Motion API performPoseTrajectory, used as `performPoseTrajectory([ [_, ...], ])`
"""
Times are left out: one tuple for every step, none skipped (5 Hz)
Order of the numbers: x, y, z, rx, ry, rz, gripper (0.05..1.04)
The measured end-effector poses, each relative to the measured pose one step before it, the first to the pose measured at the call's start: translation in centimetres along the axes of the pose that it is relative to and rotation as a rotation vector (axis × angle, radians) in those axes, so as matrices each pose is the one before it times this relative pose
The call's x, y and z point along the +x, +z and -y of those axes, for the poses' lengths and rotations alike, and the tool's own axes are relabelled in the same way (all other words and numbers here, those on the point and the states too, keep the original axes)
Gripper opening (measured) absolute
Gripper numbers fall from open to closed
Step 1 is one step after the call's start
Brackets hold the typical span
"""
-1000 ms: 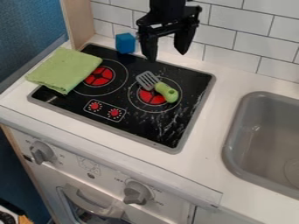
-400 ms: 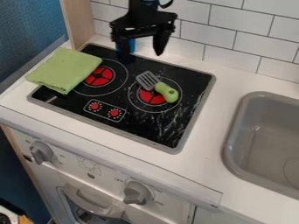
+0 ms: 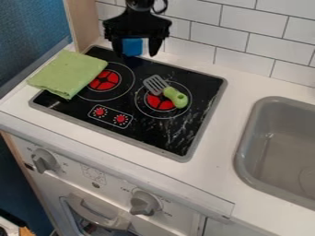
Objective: Put the blue object to the bottom right edge of the stove.
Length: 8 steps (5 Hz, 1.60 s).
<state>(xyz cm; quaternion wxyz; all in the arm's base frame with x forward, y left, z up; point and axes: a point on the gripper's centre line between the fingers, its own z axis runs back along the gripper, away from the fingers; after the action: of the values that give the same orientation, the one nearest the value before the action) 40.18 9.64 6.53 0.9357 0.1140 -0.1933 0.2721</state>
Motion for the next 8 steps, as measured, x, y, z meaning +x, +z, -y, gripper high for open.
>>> performPoseTrajectory([
  [1.511, -1.9, -0.628, -0.0092, -0.1249, -0.0431, 1.001],
  [1.36, -0.233, -1.051, -0.0385, -0.0592, 0.0085, 1.001],
  [0.347, -0.501, -0.208, 0.0023, -0.002, -0.0013, 1.001],
  [0.51, -0.991, -0.164, 0.0034, 0.0063, -0.0159, 1.001],
  [0.923, -0.582, -0.512, 0.0205, 0.0222, 0.0029, 1.001],
  [0.511, -0.494, -0.054, 0.0193, 0.0052, -0.012, 0.948],
  [0.037, -0.938, -0.227, 0.0258, 0.0147, -0.0142, 0.68],
  [-0.032, 0.062, -0.088, 0.0133, 0.0188, -0.0024, 0.612],
])
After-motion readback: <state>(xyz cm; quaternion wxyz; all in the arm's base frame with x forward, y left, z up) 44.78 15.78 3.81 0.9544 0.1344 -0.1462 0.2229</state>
